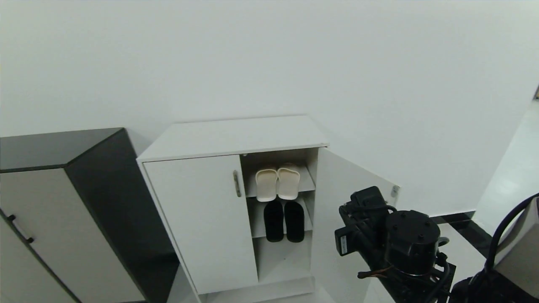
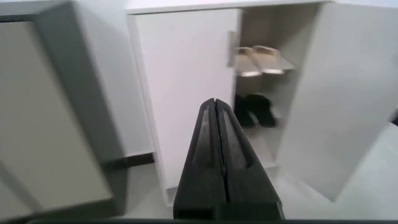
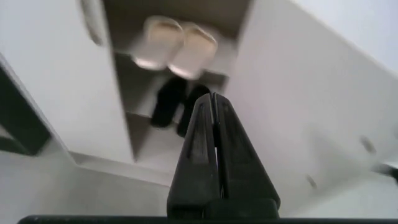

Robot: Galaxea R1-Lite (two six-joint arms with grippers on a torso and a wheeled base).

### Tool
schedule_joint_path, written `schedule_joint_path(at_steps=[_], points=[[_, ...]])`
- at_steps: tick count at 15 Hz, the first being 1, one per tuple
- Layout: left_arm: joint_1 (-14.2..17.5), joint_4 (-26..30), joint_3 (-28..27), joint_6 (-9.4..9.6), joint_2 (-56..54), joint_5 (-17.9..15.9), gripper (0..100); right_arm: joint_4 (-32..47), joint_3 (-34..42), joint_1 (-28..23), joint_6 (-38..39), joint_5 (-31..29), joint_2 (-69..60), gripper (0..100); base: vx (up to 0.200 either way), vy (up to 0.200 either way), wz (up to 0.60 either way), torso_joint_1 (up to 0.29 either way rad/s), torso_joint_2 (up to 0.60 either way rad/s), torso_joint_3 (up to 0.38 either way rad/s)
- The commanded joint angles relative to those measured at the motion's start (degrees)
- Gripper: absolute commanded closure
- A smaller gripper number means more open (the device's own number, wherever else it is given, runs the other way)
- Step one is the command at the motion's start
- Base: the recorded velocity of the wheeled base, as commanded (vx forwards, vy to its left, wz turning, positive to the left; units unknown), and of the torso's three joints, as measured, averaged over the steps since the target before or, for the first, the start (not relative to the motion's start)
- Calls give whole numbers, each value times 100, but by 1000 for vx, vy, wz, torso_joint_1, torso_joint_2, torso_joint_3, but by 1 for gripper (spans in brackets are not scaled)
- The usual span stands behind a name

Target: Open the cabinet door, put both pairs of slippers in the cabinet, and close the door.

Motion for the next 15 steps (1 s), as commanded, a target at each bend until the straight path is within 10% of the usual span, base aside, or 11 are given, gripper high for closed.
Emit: schedule_joint_path(at_steps=[1,9,13,15], points=[[0,1,0,-1,-1,0,100,-311,288,14,-245,151,97,100,0,0,0,-207,525,315],[0,1,0,8,-1,0,100,-953,226,-4,-878,230,176,100,0,0,0,-48,128,77],[0,1,0,17,-1,0,100,2475,-1004,-101,-17,116,-1081,100,0,0,0,0,0,0],[0,1,0,17,-1,-9,100,5498,-3157,-356,1522,-649,-1301,100,0,0,0,0,0,0]])
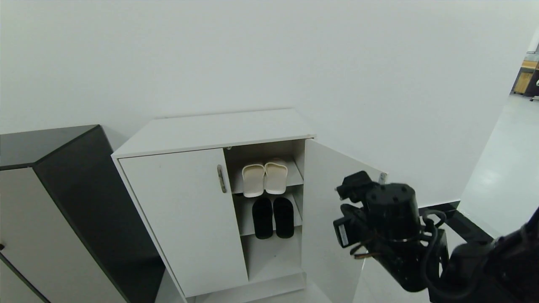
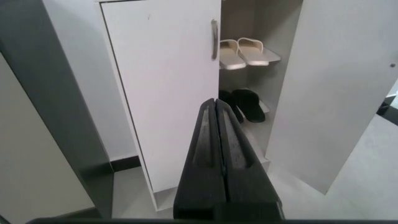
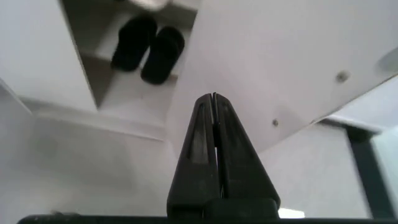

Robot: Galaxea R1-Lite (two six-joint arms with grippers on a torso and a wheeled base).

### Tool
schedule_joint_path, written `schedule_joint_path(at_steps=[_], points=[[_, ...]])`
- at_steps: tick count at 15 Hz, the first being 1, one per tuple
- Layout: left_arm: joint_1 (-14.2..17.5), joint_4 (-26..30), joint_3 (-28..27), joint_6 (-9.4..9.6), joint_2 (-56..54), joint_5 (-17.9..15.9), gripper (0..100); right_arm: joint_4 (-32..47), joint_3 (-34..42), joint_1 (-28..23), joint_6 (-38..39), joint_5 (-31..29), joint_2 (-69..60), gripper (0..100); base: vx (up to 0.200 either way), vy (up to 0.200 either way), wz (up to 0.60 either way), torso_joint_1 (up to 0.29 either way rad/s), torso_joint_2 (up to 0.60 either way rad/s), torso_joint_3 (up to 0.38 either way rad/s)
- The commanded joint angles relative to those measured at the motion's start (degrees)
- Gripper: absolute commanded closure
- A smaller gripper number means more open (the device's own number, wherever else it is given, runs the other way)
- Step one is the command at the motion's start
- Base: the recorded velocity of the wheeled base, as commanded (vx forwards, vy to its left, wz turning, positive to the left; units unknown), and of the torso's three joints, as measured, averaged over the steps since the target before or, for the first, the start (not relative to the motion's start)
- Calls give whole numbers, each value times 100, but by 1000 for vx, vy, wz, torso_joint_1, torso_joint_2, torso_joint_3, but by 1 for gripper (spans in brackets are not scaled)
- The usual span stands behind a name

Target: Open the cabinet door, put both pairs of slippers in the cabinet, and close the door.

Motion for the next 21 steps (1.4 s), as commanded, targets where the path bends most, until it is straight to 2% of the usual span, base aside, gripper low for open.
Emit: schedule_joint_path(at_steps=[1,2,5,11,13,15,21], points=[[-2,-1,0,6,-1,-1,100,2852,-2222,-304,1454,-701,-595,100,0,0,0,0,0,0],[-2,-1,0,6,-1,-1,100,3151,-2503,-313,1665,-710,-551,100,0,0,0,0,0,0],[-2,-1,0,6,-1,-1,100,3080,-2687,-436,1524,-736,-472,100,0,0,0,0,0,0],[-2,-1,0,6,-1,-1,100,2931,-2644,-691,1436,-692,-410,100,-200,0,0,0,5,2],[-2,-1,0,6,-1,-1,100,2896,-2811,-911,1384,-297,-296,100,0,0,0,0,0,0],[-2,-1,0,6,-1,-1,100,3010,-3285,-1333,1322,160,-41,100,0,0,0,0,0,0],[-2,-1,0,-11,-1,7,100,3063,-4243,-2009,1331,740,759,100,0,0,0,0,0,0]])
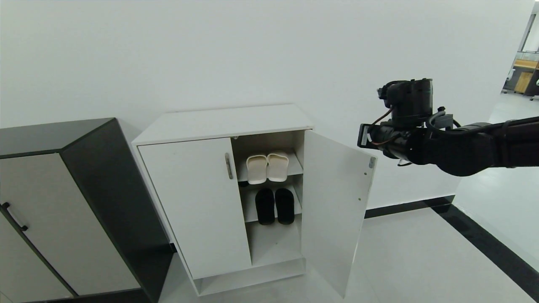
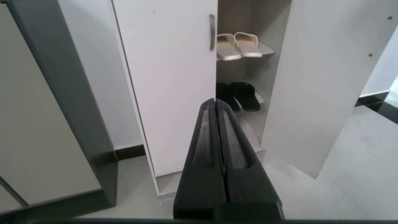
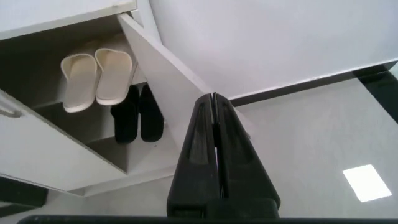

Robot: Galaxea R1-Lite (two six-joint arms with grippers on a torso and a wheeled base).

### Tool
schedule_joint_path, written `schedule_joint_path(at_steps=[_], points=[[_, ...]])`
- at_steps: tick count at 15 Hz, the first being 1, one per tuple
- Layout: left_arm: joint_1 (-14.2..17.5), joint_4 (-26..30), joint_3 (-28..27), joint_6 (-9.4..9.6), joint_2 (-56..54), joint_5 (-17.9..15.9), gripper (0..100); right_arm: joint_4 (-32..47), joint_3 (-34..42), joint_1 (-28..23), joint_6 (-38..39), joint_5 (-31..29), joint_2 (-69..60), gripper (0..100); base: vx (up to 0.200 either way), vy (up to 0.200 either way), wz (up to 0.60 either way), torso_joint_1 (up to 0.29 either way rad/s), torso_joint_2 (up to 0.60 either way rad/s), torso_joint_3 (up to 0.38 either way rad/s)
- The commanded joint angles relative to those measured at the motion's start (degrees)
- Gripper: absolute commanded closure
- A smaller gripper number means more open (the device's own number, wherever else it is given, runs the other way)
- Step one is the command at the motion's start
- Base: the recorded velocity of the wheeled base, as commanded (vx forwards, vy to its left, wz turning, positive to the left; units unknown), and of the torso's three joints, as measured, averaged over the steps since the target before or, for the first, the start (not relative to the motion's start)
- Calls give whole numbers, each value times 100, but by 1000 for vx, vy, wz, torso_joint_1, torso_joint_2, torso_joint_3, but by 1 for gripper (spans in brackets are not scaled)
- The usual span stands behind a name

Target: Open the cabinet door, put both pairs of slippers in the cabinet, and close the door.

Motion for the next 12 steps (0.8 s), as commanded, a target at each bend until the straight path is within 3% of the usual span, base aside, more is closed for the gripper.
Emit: schedule_joint_path(at_steps=[1,12], points=[[0,-1,0,2,-1,0,100,8,-193,-130,1,43,316,100,0,0,0,0,0,0],[0,-1,0,11,-1,26,100,289,-615,-464,54,183,1019,100,0,0,0,0,0,0]])
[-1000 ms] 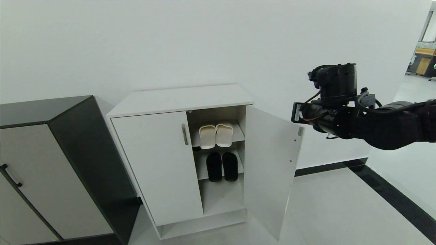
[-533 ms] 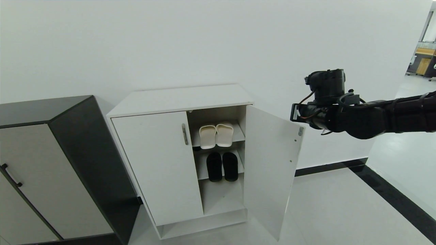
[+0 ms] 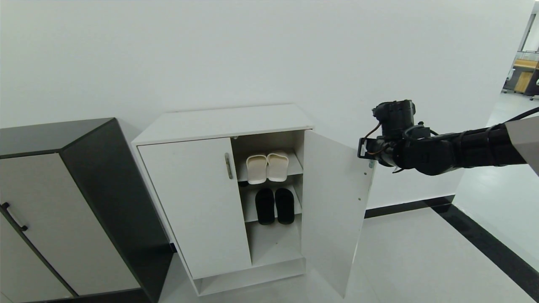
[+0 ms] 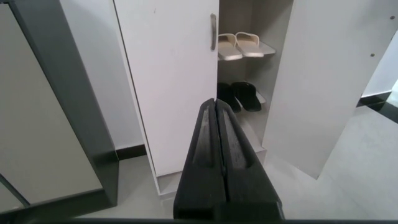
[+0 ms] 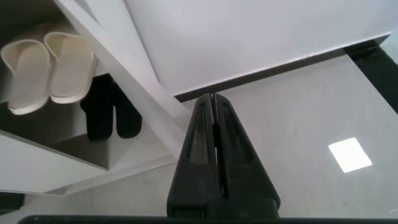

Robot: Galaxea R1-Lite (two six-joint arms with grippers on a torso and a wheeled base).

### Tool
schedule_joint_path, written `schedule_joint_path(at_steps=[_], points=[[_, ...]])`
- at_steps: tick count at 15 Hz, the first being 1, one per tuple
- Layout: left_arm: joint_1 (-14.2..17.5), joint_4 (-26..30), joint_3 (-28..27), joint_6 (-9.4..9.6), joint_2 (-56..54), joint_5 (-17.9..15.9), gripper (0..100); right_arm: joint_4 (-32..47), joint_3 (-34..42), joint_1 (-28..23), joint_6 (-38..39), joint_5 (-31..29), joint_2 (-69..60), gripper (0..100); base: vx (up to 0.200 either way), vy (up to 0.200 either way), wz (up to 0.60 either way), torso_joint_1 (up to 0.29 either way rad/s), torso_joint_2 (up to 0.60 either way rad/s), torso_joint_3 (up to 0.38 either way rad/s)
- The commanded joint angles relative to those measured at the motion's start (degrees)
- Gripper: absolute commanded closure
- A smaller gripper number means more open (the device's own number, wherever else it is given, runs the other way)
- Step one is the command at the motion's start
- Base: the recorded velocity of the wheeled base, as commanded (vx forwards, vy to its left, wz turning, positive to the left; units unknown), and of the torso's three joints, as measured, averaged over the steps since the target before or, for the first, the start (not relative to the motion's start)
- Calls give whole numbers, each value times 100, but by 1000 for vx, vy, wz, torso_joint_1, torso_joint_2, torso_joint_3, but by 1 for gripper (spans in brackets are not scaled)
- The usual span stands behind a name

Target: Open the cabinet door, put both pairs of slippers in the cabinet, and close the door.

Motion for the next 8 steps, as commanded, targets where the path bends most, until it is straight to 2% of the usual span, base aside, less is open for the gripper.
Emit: schedule_joint_path(at_steps=[1,4,8], points=[[-2,-1,0,1,-1,-2,100,-2,-3,-7,8,8,68,100,0,0,0,0,0,0],[-2,-1,0,1,-1,-2,100,-2,50,19,8,0,24,100,0,0,0,0,0,0],[-2,-1,0,1,-1,-2,100,-11,559,424,96,0,-389,100,0,0,0,0,0,0]])
